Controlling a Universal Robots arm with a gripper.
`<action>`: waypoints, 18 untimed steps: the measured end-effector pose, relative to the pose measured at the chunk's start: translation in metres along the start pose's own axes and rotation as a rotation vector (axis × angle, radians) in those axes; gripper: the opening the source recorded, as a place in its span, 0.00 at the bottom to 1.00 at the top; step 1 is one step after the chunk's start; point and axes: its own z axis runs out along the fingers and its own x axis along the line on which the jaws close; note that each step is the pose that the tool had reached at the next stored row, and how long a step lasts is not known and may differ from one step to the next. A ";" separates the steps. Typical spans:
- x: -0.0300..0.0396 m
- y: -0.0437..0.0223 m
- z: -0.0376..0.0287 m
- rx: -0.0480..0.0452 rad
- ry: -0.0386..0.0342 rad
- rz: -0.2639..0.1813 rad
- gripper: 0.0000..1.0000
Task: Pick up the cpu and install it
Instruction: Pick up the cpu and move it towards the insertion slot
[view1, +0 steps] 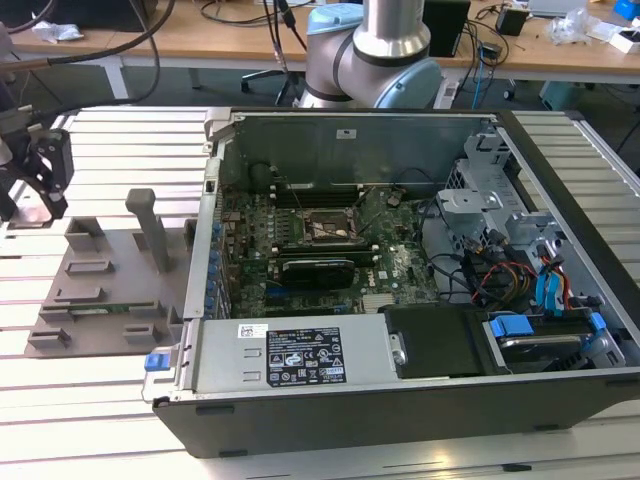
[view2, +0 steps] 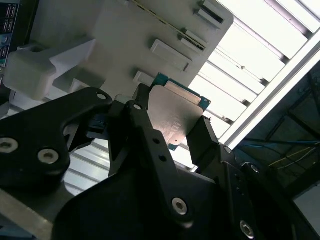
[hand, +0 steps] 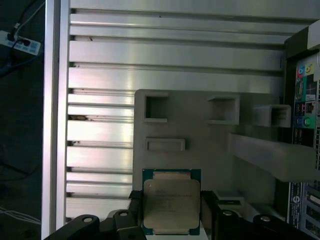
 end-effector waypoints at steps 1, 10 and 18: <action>0.0000 0.0000 -0.0016 0.0000 0.0000 0.000 0.55; -0.0001 -0.0004 -0.0138 0.0000 0.0001 0.000 0.55; -0.0002 -0.0008 -0.0254 0.0000 0.0000 0.000 0.55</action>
